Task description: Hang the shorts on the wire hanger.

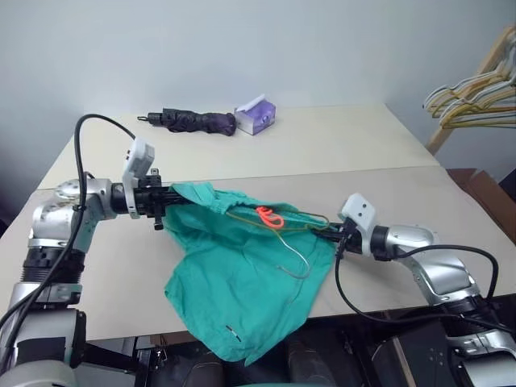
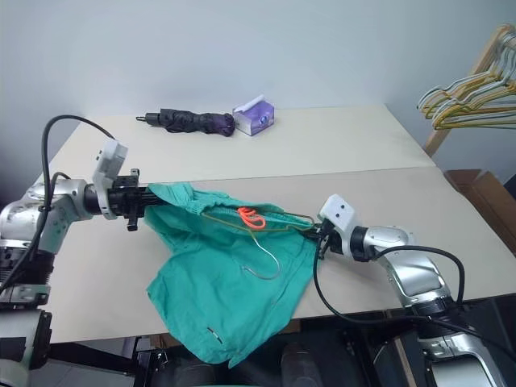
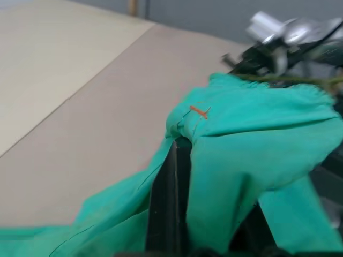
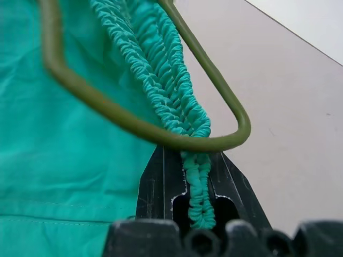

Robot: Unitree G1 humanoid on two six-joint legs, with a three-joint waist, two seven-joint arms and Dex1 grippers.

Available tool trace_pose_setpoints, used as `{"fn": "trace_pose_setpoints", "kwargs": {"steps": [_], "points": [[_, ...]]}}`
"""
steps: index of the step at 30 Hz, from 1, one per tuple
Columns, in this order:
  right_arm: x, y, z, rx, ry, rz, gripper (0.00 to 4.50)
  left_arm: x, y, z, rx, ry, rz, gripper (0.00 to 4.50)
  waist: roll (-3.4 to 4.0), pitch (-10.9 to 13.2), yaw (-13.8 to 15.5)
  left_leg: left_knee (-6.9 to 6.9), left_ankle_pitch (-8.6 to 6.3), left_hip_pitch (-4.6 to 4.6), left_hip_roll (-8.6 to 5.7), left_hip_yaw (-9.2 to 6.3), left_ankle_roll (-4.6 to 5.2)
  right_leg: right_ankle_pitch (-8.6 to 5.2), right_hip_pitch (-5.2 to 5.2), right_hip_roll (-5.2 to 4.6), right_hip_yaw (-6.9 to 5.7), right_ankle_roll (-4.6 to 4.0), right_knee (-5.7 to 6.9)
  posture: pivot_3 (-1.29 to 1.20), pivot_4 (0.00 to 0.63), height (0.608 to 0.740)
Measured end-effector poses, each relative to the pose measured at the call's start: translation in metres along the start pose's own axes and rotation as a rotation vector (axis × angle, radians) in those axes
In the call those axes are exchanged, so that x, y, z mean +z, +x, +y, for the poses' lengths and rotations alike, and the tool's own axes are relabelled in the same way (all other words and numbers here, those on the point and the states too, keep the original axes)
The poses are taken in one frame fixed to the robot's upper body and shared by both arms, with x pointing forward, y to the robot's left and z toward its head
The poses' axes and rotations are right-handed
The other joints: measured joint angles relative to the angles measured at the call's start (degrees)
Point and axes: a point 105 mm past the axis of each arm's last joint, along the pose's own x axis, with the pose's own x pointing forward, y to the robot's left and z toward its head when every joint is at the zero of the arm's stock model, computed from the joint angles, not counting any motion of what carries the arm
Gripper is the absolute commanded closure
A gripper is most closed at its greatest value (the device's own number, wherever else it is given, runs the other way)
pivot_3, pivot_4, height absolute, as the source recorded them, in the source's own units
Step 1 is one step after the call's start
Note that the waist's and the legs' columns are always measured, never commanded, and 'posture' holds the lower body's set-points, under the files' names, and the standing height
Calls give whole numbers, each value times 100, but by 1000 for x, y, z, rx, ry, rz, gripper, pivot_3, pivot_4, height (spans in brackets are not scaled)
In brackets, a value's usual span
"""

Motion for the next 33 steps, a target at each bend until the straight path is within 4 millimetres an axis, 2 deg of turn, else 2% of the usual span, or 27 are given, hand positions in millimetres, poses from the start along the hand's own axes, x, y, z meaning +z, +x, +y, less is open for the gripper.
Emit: {"fn": "trace_pose_setpoints", "kwargs": {"steps": [4, 5, 7, 11, 17, 24, 28, 33], "points": [[2, -5, 6, 45, 34, 34, 4478, -20, 6, 6, 35, -5, 65, 4500, 0, 0, -17, 0, 0, 1, 0, 1, 0, 0, 0, 0, 1, 0, 0, -127, 41, 740], [4, -5, 6, 54, 48, 43, 4495, -23, 7, 7, 35, -4, 74, 4277, 0, 0, -25, 0, 0, 0, 0, 2, 0, 0, -2, 0, 1, 0, 0, -127, 41, 740], [7, -7, 5, 68, 79, 55, 4500, -30, 6, 9, 45, 2, 108, 3800, 0, 0, -31, 0, 0, 0, 0, 1, 0, 0, -2, 0, 1, -1, 0, -128, 40, 740], [10, -17, -8, 33, 109, 100, 4500, -49, -4, 15, 69, 92, 241, 2549, 0, 0, -17, 0, 0, -2, 0, 1, 0, 0, -4, -1, 0, -1, -1, -125, 38, 740], [8, -17, -5, 54, 144, 124, 4500, -71, -10, 12, 36, 263, 346, 633, 0, 0, -11, 0, 0, -5, 0, 3, 0, 1, -7, -2, 0, -1, -1, -119, 38, 740], [5, -14, -1, 57, 155, 145, 4500, -70, -26, -2, -52, 521, 402, 633, 1, 0, -17, -1, 0, -9, 2, 5, 0, 2, -12, -3, 2, -3, 0, -119, 40, 740], [5, -11, 0, 52, 160, 141, 4500, -59, -25, -21, -112, 676, 350, 633, 1, 0, -10, -1, 0, -8, 3, 7, 0, 2, -11, -5, 2, -3, -1, -119, 40, 740], [4, -9, 1, 51, 173, 143, 4500, -60, -12, -49, -173, 805, 248, 633, 2, 0, -11, -1, 0, -5, 5, 7, 0, 3, -8, -3, 2, -5, 0, -121, 41, 740]]}}
